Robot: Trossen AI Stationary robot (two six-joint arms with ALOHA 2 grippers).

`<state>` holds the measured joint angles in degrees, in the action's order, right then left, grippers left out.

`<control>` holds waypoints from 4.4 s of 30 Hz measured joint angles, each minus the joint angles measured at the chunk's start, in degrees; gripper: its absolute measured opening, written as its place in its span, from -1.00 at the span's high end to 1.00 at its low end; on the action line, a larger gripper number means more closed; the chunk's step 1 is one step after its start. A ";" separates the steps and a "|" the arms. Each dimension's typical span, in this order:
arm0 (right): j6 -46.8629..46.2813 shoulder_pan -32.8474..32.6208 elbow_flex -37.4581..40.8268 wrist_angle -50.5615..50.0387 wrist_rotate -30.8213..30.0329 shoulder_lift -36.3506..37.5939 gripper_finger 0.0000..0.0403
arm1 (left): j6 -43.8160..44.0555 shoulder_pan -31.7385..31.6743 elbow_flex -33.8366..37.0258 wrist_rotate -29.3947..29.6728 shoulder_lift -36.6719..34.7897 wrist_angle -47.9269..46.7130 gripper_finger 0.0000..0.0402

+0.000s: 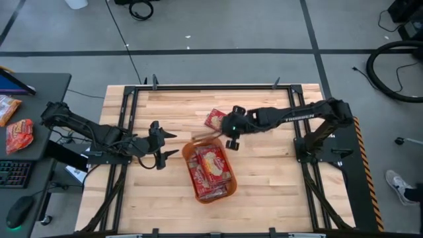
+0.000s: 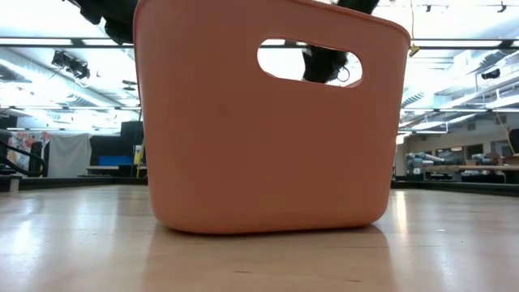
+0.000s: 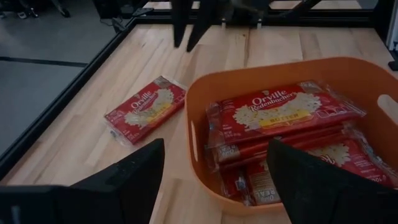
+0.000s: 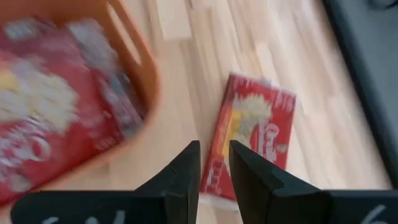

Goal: Sort popcorn bags into baskets
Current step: Put the red popcorn bag into the orange bin

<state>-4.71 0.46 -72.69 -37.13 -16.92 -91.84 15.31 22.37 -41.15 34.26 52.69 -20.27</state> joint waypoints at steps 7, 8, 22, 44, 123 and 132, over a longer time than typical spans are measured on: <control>3.15 11.89 14.10 13.85 6.90 2.94 0.55 | 0.00 0.00 0.00 0.00 0.00 -0.04 -0.42; 4.02 13.54 15.59 15.91 7.70 3.05 0.54 | 0.00 0.00 0.00 0.00 0.02 -0.05 -0.42; 4.33 29.54 29.15 31.74 21.13 2.94 0.13 | 0.00 0.00 0.00 0.00 0.02 -0.08 -0.42; 8.62 28.42 47.71 59.76 24.00 2.92 0.06 | 0.00 -0.02 0.00 0.00 0.02 -0.07 -0.42; -4.73 3.02 47.14 35.51 -0.08 19.11 0.99 | -4.22 -4.91 21.77 -9.94 10.05 51.77 -0.42; -3.89 -1.59 43.39 31.52 -2.34 25.55 0.99 | 2.36 -4.80 21.86 -9.97 10.05 53.21 -0.42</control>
<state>-8.60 -1.12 -29.30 -5.60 -19.26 -66.29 17.67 17.57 -19.29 24.29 62.74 32.94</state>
